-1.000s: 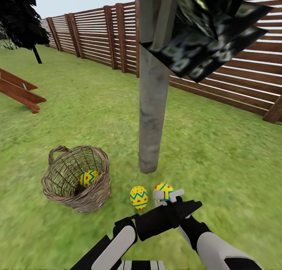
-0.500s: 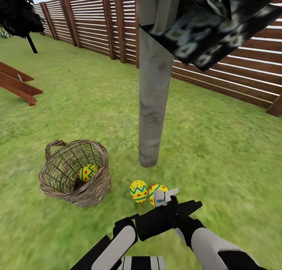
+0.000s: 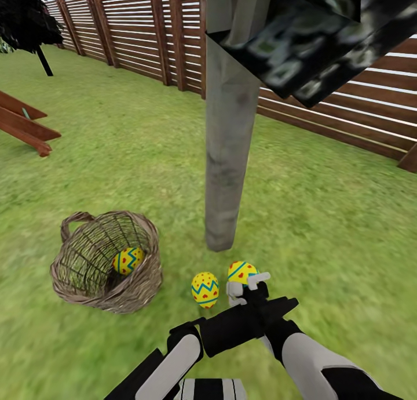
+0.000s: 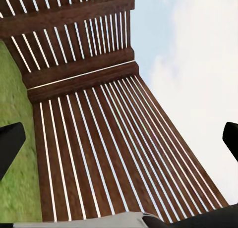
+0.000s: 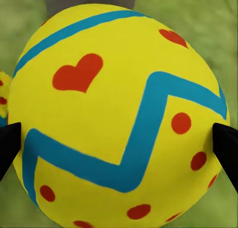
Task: Take the three Easter eggs out of the wicker basket on the lawn in the garden, then place them on the lawn next to a single tree (choose any tree) so that all three eggs are next to the same tree and none are left in the basket.
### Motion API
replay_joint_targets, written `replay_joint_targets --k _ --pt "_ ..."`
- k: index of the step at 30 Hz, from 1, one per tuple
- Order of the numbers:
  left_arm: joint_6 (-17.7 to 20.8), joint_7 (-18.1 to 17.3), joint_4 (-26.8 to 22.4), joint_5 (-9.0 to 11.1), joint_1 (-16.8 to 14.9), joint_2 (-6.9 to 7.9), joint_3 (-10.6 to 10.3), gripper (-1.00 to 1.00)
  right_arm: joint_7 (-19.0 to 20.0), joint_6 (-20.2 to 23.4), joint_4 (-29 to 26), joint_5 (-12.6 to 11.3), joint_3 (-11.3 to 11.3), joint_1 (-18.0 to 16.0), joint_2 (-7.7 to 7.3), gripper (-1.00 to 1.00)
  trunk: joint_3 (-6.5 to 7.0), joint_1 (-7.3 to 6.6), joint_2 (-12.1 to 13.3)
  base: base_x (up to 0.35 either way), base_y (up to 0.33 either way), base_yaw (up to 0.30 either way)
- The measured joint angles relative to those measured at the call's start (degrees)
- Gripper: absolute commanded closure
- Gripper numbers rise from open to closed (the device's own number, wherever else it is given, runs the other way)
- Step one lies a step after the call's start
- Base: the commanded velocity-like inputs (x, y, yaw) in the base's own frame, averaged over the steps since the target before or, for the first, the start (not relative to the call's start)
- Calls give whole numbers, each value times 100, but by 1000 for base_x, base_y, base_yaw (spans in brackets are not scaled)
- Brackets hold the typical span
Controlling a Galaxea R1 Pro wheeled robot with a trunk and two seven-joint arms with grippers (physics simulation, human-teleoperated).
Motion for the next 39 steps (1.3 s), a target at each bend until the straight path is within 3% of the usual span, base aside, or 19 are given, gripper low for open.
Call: replay_joint_targets --k 4,7,9,30,39 --pt "-1 -8 -11 0 0 0 -4 -100 6 -10 19 12 32 0 9 100 0 1 0 4 0 0" --pt "-1 -2 -11 -1 0 0 -8 -100 15 -25 31 20 257 0 11 100 -66 9 -4 0 0 0" --pt "-1 0 -17 -1 0 0 -9 -100 16 -27 36 21 286 0 11 100 -110 14 -6 0 0 0" --pt "-1 0 -15 -1 0 0 -9 -100 23 6 31 14 302 0 11 100 -576 68 -35 0 0 0" --pt "-1 -9 12 39 0 9 0 -100 23 -18 35 5 301 0 11 100 -576 64 -35 182 0 0"
